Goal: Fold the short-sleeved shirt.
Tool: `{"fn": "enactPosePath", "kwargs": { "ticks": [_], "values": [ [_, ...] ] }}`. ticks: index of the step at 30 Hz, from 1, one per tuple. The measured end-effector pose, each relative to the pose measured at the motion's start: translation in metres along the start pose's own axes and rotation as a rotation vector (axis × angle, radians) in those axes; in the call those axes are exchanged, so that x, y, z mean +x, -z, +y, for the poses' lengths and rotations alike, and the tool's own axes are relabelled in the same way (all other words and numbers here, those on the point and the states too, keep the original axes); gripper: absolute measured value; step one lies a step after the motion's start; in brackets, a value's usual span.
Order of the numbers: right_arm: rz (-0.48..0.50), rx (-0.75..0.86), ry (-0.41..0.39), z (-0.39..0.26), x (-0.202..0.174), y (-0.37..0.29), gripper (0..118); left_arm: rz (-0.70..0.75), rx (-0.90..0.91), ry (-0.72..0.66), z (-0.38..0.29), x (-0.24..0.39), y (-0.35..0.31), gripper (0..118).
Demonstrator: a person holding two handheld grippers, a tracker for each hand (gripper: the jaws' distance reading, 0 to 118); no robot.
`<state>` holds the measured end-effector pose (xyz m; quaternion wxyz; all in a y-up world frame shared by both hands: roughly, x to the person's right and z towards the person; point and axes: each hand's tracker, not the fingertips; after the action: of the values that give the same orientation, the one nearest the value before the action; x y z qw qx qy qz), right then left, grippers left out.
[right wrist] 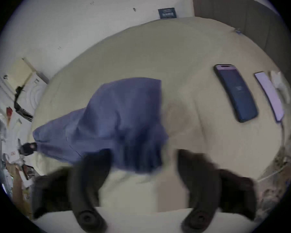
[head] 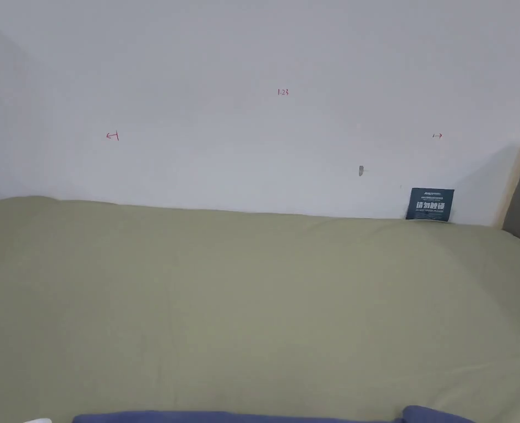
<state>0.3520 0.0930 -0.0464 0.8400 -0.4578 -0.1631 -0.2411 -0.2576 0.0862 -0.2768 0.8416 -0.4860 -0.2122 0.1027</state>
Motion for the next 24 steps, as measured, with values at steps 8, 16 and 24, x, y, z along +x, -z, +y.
{"fn": "enactPosePath", "kwargs": {
  "ticks": [8,16,24],
  "values": [
    [-0.173,0.11,-0.272,-0.011,-0.047,-0.075,93,0.127,0.069,0.12,-0.002,0.014,-0.076,98],
    [-0.117,0.112,-0.294,-0.025,-0.086,-0.056,0,0.135,0.102,0.137,-0.008,0.009,-0.076,0],
    [-0.077,0.083,-0.27,-0.023,-0.106,-0.029,0,-0.065,0.087,0.076,0.035,-0.032,-0.033,41]
  ]
}}
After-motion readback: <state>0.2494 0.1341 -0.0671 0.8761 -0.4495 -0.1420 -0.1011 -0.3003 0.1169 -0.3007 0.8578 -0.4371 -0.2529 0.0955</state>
